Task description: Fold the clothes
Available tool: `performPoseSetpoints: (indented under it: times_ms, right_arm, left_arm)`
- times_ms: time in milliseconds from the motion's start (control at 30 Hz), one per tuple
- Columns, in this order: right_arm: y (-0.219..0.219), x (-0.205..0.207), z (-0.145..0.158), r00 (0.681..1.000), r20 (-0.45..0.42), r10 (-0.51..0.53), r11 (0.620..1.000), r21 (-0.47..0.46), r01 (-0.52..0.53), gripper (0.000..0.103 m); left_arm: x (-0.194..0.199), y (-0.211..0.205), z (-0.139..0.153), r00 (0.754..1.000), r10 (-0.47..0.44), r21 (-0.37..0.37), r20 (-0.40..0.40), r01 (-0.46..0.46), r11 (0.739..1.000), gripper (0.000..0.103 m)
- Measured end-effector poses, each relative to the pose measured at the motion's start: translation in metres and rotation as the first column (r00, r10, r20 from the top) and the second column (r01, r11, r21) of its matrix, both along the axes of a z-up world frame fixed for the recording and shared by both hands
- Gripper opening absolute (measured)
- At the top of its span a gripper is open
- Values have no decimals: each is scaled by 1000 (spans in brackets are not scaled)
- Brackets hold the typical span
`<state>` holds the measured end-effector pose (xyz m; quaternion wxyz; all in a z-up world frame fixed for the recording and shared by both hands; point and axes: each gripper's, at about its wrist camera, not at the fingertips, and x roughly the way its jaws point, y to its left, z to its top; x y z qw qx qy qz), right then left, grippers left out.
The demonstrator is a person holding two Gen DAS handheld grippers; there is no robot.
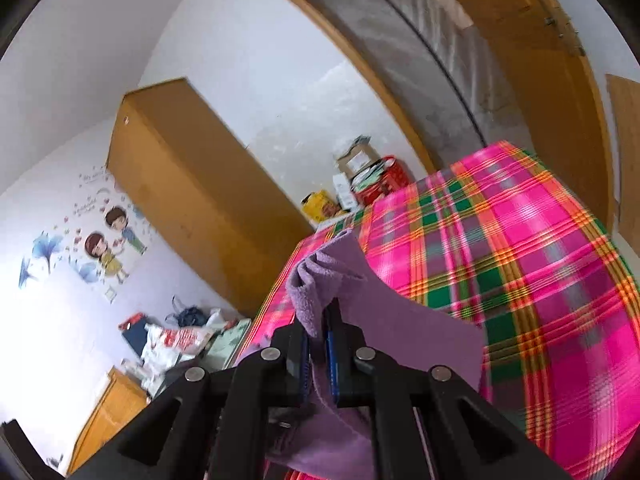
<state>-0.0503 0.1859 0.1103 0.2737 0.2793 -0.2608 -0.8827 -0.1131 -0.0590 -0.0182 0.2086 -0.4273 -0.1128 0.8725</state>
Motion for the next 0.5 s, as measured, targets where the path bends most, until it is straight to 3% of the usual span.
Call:
performPoseSetpoints:
  times_ms: [167, 333, 500]
  right_arm:
    - [53, 13, -15, 987, 43, -157, 987, -26, 158, 8]
    - [97, 19, -34, 959, 103, -265, 961, -52, 271, 8]
    - [117, 21, -42, 953, 117, -279, 954, -82, 289, 8]
  left_arm:
    - [-26, 42, -8, 997, -60, 6, 56, 59, 998, 67]
    - [-46, 77, -16, 995, -73, -43, 66, 76, 996, 67]
    - [-65, 100, -24, 998, -37, -123, 50, 43, 992, 67]
